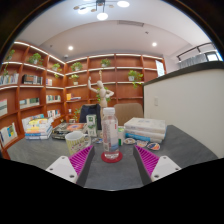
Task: Pour water
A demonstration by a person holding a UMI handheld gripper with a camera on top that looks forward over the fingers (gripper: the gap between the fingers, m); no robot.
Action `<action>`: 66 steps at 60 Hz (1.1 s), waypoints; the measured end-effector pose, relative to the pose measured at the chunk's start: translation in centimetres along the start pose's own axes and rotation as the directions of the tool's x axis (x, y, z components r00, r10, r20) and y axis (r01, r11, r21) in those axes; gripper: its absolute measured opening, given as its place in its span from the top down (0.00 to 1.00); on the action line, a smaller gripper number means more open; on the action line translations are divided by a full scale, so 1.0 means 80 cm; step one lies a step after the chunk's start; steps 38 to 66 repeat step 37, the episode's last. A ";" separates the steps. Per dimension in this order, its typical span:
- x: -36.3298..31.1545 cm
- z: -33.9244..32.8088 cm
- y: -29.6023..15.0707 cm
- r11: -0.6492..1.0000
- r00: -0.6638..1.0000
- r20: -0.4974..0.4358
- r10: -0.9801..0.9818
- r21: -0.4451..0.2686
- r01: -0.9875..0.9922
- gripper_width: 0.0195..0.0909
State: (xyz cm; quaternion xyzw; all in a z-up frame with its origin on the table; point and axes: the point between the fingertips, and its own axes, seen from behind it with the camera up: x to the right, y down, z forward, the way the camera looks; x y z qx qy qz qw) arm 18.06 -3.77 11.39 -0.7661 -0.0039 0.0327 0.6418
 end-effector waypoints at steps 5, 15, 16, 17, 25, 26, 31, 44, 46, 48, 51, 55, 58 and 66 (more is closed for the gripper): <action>-0.002 -0.029 -0.007 0.999 0.999 -0.022 -0.033 0.019 0.033 0.12; -0.007 -0.060 -0.013 0.999 0.999 -0.038 -0.010 0.041 0.011 0.12; -0.008 -0.062 -0.014 0.999 0.999 -0.038 -0.007 0.045 0.009 0.12; -0.007 -0.065 -0.014 0.999 0.999 -0.039 -0.006 0.049 0.008 0.12; -0.007 -0.078 -0.016 0.999 0.999 -0.045 -0.004 0.049 0.006 0.12; -0.006 -0.079 -0.016 0.999 0.999 -0.047 -0.004 0.049 0.007 0.12; -0.007 -0.086 -0.016 0.999 0.999 -0.051 -0.004 0.048 0.007 0.13; -0.011 -0.088 -0.015 0.999 0.999 -0.042 0.005 0.046 -0.003 0.13; -0.011 -0.088 -0.015 0.999 0.999 -0.042 0.005 0.046 -0.003 0.13; -0.011 -0.088 -0.015 0.999 0.999 -0.042 0.005 0.046 -0.003 0.13; -0.011 -0.088 -0.015 0.999 0.999 -0.042 0.005 0.046 -0.003 0.13; -0.011 -0.088 -0.015 0.999 0.999 -0.042 0.005 0.046 -0.003 0.13; -0.011 -0.088 -0.015 0.999 0.999 -0.042 0.005 0.046 -0.003 0.13; -0.011 -0.088 -0.015 0.999 0.999 -0.042 0.005 0.046 -0.003 0.13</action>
